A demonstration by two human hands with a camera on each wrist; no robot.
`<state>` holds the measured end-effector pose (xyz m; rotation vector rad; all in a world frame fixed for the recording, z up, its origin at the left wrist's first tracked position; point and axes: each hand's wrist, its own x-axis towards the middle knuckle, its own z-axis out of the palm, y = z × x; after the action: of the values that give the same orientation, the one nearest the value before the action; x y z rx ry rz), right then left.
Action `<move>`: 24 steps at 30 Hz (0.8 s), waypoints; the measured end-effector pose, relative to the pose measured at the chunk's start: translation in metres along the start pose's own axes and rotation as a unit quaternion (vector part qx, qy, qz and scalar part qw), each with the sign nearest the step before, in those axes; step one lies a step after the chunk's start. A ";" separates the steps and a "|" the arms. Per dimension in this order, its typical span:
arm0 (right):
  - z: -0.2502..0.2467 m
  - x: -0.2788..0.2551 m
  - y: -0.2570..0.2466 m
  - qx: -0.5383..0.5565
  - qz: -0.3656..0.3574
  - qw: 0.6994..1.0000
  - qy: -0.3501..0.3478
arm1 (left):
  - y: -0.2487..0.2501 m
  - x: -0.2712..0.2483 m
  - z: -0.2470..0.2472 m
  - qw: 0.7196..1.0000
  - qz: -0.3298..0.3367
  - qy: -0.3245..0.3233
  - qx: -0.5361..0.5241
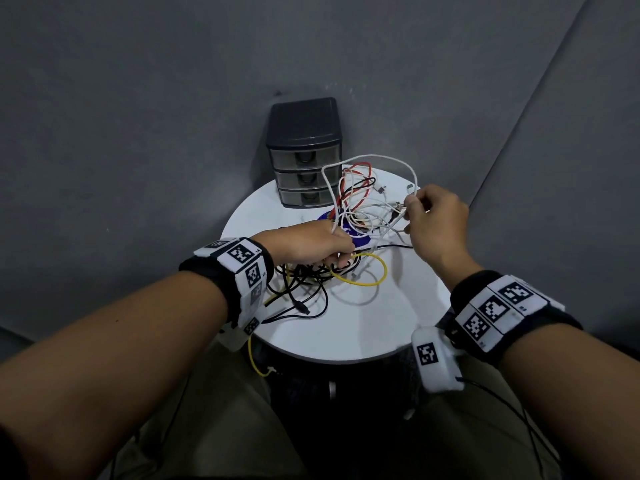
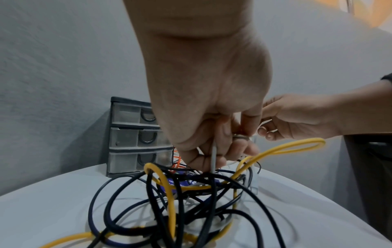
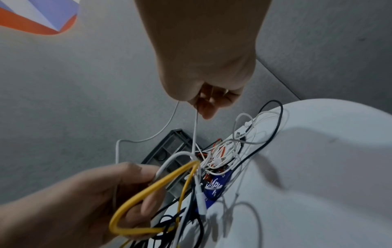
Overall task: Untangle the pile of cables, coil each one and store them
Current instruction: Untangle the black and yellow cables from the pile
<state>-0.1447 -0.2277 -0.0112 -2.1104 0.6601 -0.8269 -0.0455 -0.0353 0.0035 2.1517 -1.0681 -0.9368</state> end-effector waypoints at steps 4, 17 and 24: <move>0.001 0.003 0.002 0.015 0.028 0.999 -0.013 | 0.001 0.000 0.001 1.000 -0.001 0.007 0.001; 0.009 -0.005 -0.028 0.219 0.087 0.962 -0.141 | 0.001 0.011 0.011 0.996 0.042 0.003 -0.077; 0.016 0.001 -0.029 0.275 0.140 0.948 -0.072 | 0.005 0.003 0.008 0.993 0.041 -0.014 -0.106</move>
<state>-0.1276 -0.2042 0.0040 -1.5129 0.5553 -0.6029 -0.0525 -0.0421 0.0017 1.9128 -1.0128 -0.9981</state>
